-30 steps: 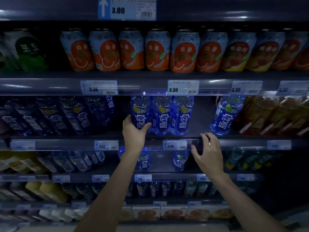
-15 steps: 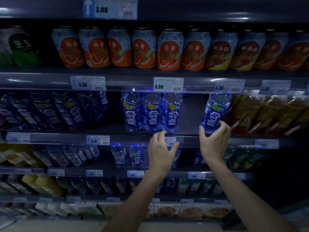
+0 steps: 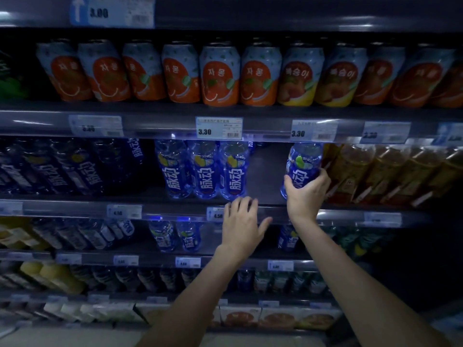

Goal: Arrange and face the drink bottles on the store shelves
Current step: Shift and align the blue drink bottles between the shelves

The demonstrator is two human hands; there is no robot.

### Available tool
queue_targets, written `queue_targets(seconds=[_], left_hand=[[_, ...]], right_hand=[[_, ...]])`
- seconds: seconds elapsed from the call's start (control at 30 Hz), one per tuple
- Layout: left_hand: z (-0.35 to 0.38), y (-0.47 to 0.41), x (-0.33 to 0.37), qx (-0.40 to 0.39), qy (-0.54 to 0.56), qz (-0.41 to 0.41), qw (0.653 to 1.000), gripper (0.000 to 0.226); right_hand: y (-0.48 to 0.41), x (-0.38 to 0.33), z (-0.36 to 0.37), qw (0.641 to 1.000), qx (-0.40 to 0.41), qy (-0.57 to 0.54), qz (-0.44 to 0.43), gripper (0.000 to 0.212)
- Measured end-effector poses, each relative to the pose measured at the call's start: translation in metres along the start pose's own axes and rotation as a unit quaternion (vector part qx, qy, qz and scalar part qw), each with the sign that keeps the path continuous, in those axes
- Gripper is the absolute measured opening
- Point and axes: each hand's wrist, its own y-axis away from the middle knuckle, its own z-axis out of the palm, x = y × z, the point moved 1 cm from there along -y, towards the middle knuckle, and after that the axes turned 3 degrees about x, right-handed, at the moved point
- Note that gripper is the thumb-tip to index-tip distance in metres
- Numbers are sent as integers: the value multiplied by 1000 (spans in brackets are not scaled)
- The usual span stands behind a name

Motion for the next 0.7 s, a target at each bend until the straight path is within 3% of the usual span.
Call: queue_targets(seconds=[0.37,0.7], left_hand=[[-8,-5,-2,-14,20,9,1000,65],[-26,29,-40,3,80,-17,997,63]], right_hand=[[-4,5,-5,999,0,-40,-18,67],[17,12,-18,989,-73,-102,-80,68]])
